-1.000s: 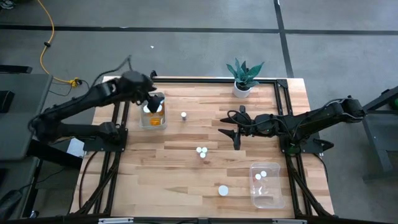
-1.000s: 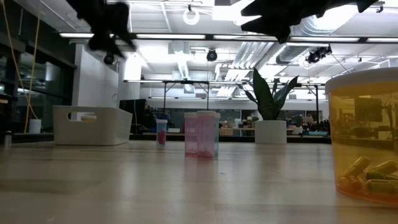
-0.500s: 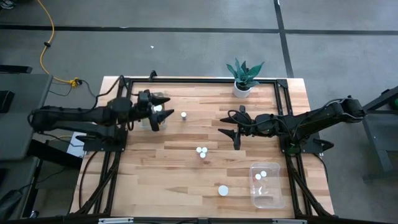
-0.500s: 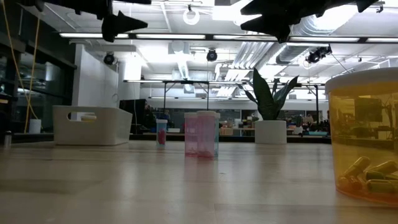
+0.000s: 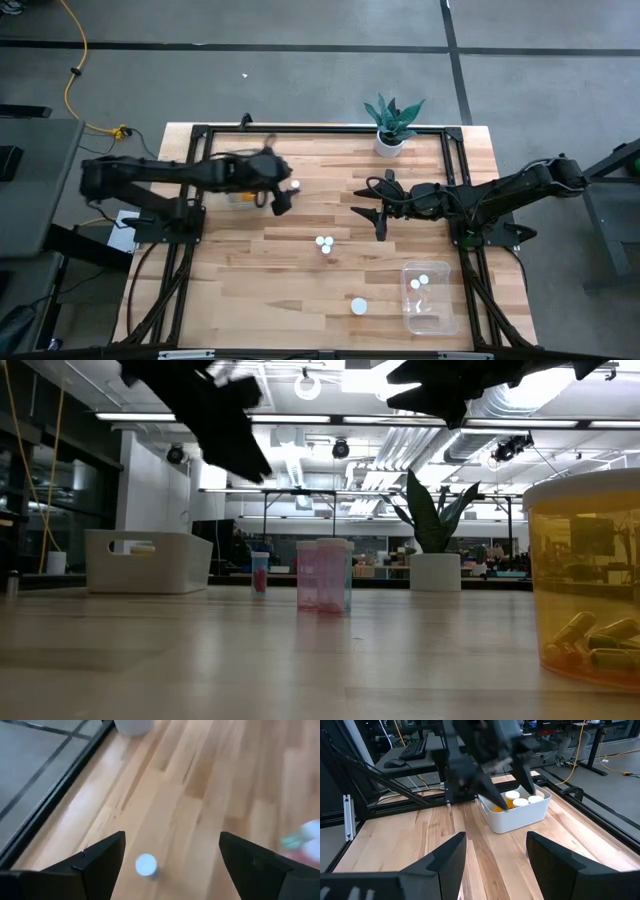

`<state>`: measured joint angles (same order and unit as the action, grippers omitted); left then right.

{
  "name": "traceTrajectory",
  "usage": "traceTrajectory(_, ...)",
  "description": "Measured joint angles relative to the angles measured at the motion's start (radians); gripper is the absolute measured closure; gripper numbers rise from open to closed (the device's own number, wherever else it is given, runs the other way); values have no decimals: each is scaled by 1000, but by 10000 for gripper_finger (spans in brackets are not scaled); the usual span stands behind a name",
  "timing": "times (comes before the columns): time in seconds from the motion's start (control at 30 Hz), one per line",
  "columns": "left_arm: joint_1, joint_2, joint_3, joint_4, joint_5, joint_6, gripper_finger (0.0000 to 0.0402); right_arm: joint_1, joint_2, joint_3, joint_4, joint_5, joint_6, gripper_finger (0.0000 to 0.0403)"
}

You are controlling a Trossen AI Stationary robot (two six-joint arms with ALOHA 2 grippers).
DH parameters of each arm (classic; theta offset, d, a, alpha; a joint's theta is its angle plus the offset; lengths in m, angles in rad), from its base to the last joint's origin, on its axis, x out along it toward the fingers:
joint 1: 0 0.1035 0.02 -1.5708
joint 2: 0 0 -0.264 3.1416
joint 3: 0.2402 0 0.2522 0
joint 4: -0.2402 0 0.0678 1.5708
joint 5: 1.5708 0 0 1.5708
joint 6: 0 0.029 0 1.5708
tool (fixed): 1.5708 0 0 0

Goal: Pick and place medicine bottles into bin by pill shape (circle, oval)
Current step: Put the blue capsule bottle into the gray bin

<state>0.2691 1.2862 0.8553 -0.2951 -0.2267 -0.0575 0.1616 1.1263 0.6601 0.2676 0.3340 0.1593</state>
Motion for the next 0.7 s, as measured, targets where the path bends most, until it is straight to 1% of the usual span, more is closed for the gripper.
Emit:
traceTrajectory(0.07, 13, 71, 17, -3, 5, 43, 92, 0, 0, 0, 0, 0, 0, 201)
traceTrajectory(0.13, 31, 135, 28, -8, 7, 51, 92, 0, 0, 0, 0, 0, 0, 201)
traceTrajectory(0.23, 64, 203, 30, -10, 12, 20, 92, 0, 0, 0, -1, 0, 0, 201)
traceTrajectory(0.3, 90, 235, 30, -8, 43, -9, 92, 0, 0, 0, 0, 0, 0, 201)
traceTrajectory(0.47, 132, 286, 30, -8, 147, -28, 92, 0, 0, 0, -1, 0, -2, 201)
traceTrajectory(0.6, 137, 304, 30, -8, 148, -28, 102, 0, 0, 0, -1, 0, -2, 201)
traceTrajectory(0.7, 137, 306, 30, 1, 148, -25, 127, 0, 0, 0, -1, 0, -2, 201)
